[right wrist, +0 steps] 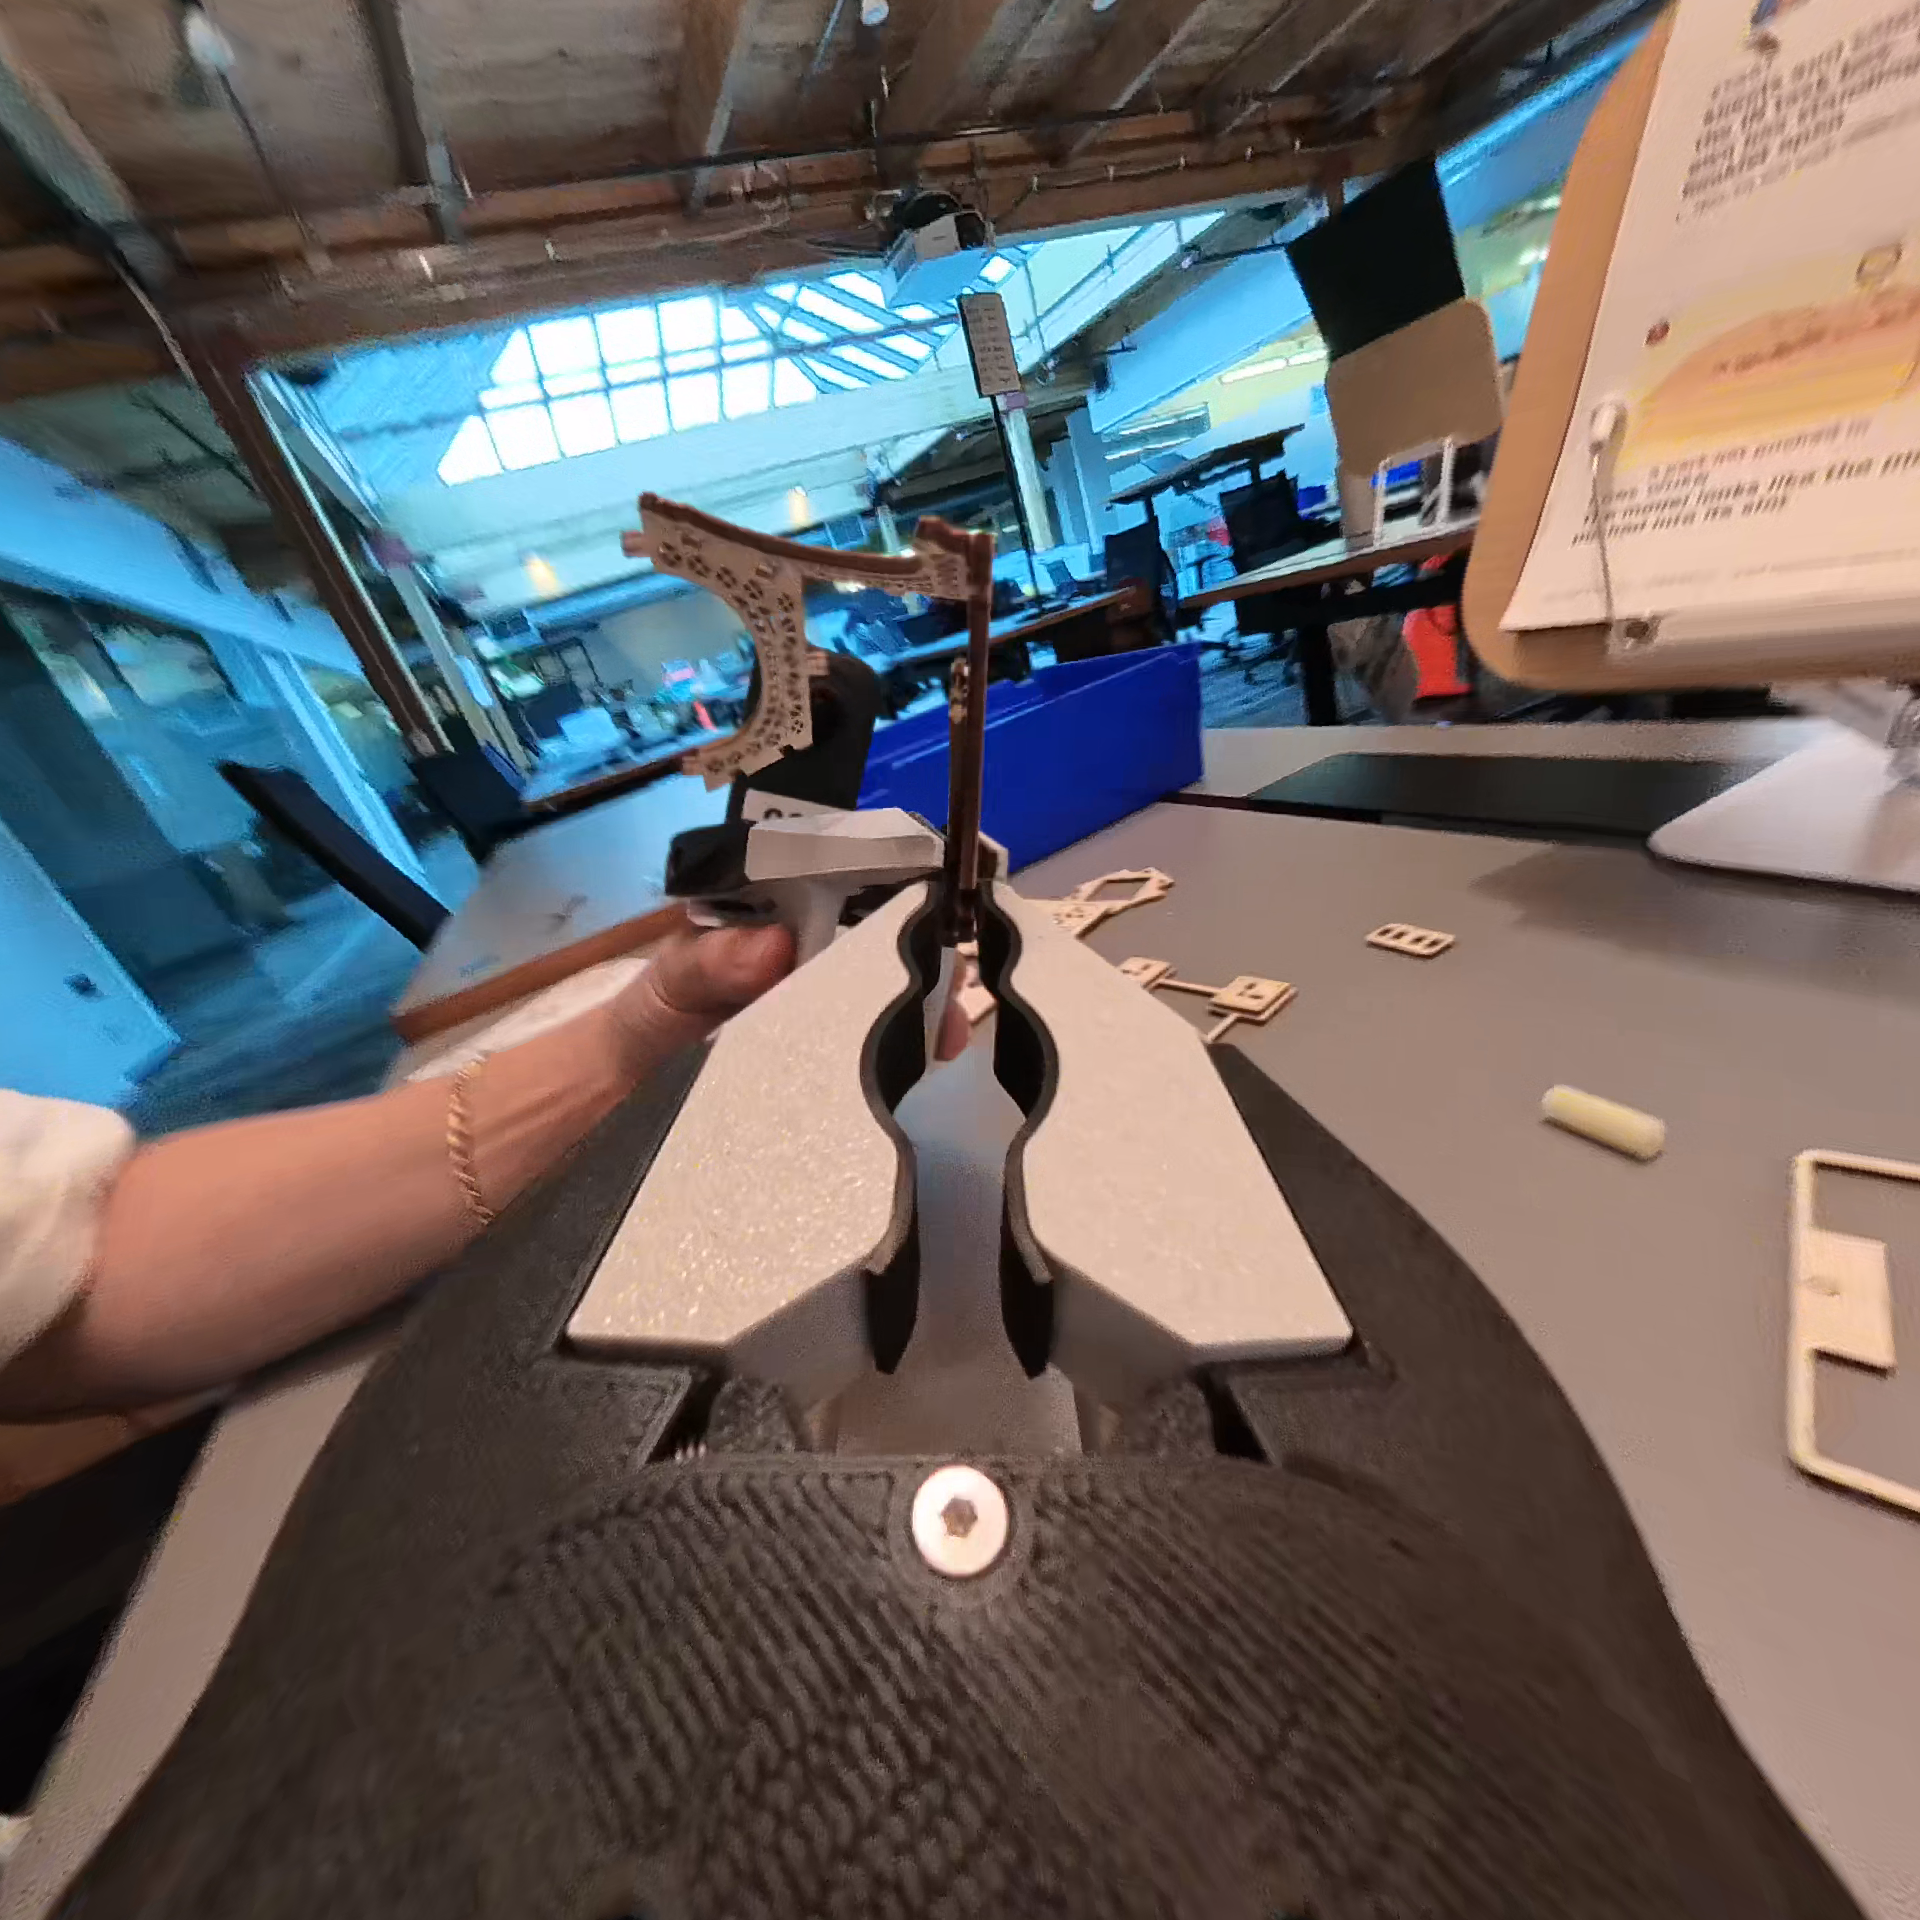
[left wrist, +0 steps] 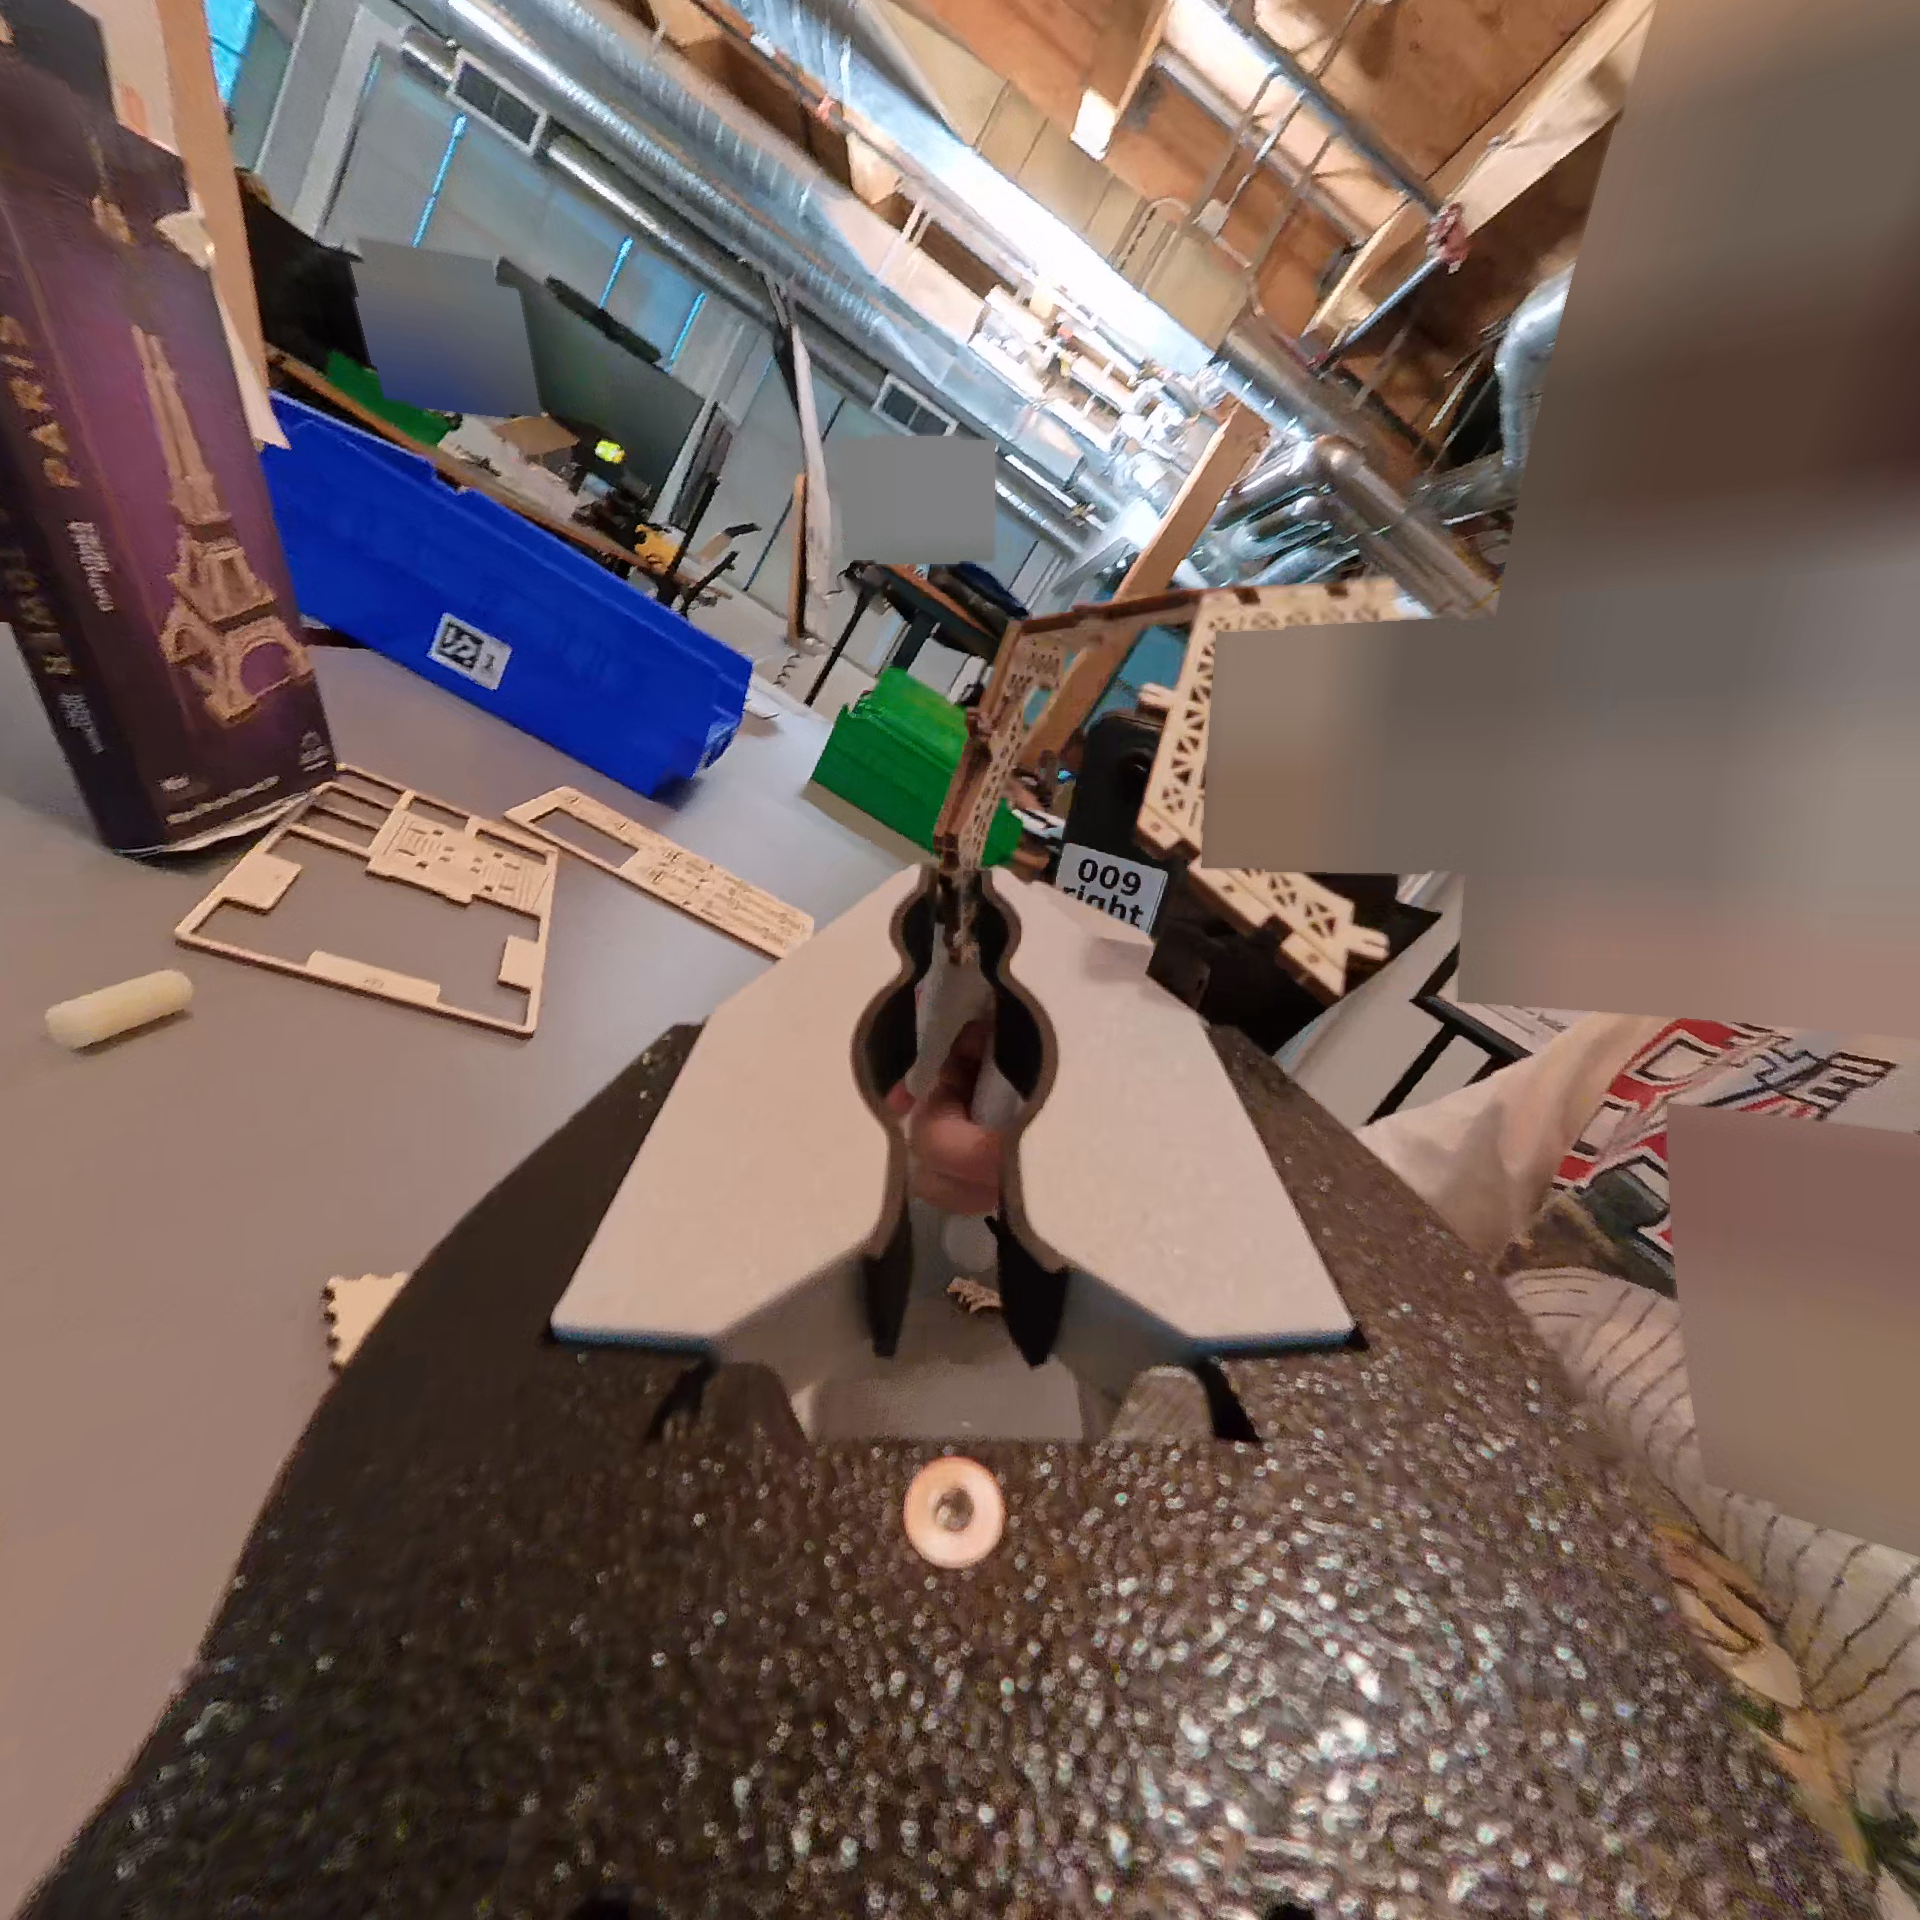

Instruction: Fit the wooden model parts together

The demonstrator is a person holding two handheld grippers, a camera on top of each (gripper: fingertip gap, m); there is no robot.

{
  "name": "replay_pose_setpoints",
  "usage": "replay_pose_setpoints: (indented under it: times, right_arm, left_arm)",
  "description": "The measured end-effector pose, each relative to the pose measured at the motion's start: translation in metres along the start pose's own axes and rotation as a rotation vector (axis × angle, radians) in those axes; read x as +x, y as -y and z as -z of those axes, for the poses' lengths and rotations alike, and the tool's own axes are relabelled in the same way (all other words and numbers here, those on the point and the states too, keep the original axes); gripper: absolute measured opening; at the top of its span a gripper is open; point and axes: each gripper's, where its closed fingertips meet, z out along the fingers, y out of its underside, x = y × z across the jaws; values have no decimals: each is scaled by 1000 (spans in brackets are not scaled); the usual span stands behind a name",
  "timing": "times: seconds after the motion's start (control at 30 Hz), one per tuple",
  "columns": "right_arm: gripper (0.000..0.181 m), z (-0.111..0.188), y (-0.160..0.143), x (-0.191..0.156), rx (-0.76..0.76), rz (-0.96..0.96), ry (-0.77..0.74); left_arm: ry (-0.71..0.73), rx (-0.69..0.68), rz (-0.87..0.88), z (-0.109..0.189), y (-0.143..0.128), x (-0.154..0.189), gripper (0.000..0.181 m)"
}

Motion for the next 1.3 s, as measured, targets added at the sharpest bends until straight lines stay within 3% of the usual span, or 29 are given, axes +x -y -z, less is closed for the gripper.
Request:
replay_pose_setpoints:
  times: [0.03,0.17,0.3,0.47,0.67,0.8,0.93,1.03,1.2,1.3]
  right_arm:
    - [4,1,1,1,21,-70,18]
    - [4,6,11,12,122,-430,101]
    - [3,8,9,21,150,-532,94]
    - [4,5,9,14,140,-454,95]
    - [3,9,7,31,108,-260,-69]
    - [4,14,6,44,56,-6,-250]
    - [3,18,8,52,44,169,-396]
    - [4,16,6,51,32,234,-421]
    - [4,13,7,42,24,342,-433]
    - [4,15,10,39,25,413,-448]
  left_arm:
    - [23,-3,-16,1,0,-2,9]
    - [89,-39,-145,4,1,-4,13]
    - [137,-72,-180,1,-2,-8,21]
    - [243,-36,-212,-1,3,-16,6]
    - [269,-40,-229,-3,4,-11,20]
    - [524,-7,-259,-4,8,-29,19]
    - [669,28,-296,-14,1,-33,18]
    - [752,56,-351,-22,6,-32,22]
    - [800,39,-299,-32,5,-37,25]
    - [779,91,-279,-32,9,-34,13]
